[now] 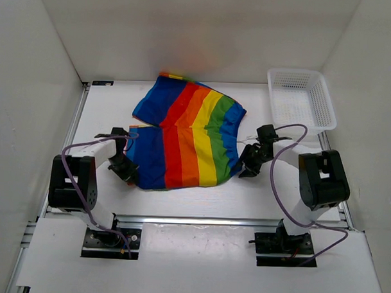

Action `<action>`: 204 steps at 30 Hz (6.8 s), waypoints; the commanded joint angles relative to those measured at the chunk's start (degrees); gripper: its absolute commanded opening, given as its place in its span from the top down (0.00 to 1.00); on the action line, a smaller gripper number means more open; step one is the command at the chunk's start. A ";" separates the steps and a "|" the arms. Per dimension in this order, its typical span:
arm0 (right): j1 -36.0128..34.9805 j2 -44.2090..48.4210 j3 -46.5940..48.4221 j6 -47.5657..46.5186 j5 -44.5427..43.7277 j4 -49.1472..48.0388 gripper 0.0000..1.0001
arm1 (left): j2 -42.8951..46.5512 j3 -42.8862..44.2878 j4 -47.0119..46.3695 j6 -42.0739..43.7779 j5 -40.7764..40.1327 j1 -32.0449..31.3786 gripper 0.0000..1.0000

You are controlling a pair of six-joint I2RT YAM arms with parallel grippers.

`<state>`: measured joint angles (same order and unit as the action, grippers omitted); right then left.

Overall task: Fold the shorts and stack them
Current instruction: Flatten the shorts out, then fold the shorts

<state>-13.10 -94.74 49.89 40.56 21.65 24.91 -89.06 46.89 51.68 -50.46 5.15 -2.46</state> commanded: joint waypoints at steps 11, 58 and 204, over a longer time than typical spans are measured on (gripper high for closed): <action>-1.49 -10.46 38.57 -1.88 -13.38 9.77 1.00 | -5.33 37.48 8.94 5.18 -6.10 1.40 0.90; -0.97 20.30 -3.22 3.74 -2.84 12.98 0.46 | 14.63 -5.84 3.71 -2.01 -2.15 0.61 0.30; 8.44 -7.91 39.93 -9.00 -34.74 20.02 0.58 | -48.18 109.27 0.63 12.58 -0.60 -8.44 0.68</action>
<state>-7.03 -99.81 86.70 31.20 -6.28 46.28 -130.37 151.98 61.17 -37.67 2.37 -11.81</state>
